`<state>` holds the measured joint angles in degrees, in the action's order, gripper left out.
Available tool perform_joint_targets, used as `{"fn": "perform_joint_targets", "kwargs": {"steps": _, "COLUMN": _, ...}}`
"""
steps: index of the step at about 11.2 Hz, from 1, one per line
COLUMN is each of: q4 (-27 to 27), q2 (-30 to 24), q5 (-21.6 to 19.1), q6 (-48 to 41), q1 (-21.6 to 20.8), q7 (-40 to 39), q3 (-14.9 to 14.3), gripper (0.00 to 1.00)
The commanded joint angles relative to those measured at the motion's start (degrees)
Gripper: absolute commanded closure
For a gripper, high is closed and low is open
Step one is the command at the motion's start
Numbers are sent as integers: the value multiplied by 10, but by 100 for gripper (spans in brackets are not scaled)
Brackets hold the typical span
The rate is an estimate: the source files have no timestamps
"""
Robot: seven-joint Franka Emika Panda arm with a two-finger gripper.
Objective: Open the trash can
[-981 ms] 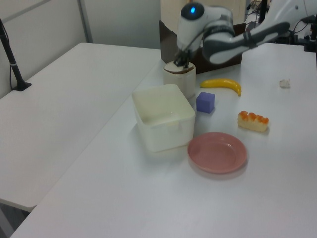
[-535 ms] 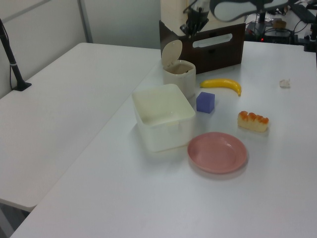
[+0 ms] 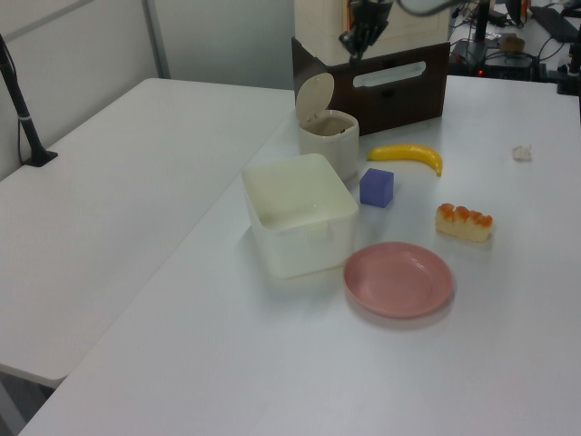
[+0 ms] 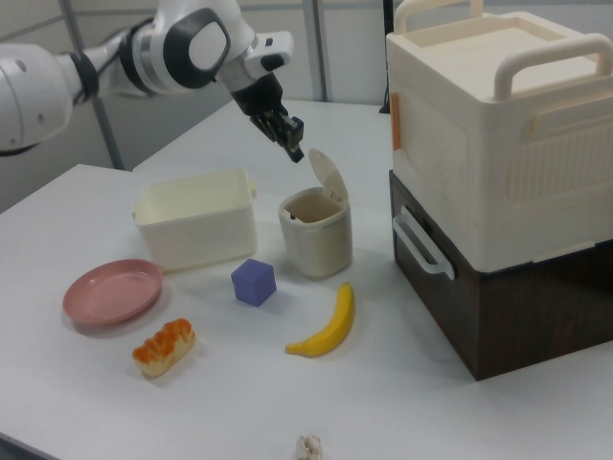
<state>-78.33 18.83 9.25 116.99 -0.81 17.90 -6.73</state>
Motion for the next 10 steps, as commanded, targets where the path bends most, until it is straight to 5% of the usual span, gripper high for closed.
{"fn": "perform_joint_targets", "kwargs": {"steps": 1, "q4": -31, "q2": -100, "q5": -132, "q6": -168, "q1": 47, "q7": -226, "q3": -6, "gripper": 93}}
{"fn": "perform_joint_targets", "kwargs": {"steps": 3, "q4": -58, "q2": -133, "q5": -130, "q6": -217, "q1": 50, "q7": -231, "q3": -7, "gripper": 0}}
{"fn": "perform_joint_targets", "kwargs": {"steps": 10, "q4": -164, "q2": -213, "q5": -128, "q6": -185, "q1": 25, "q7": -230, "q3": -8, "gripper": 0}}
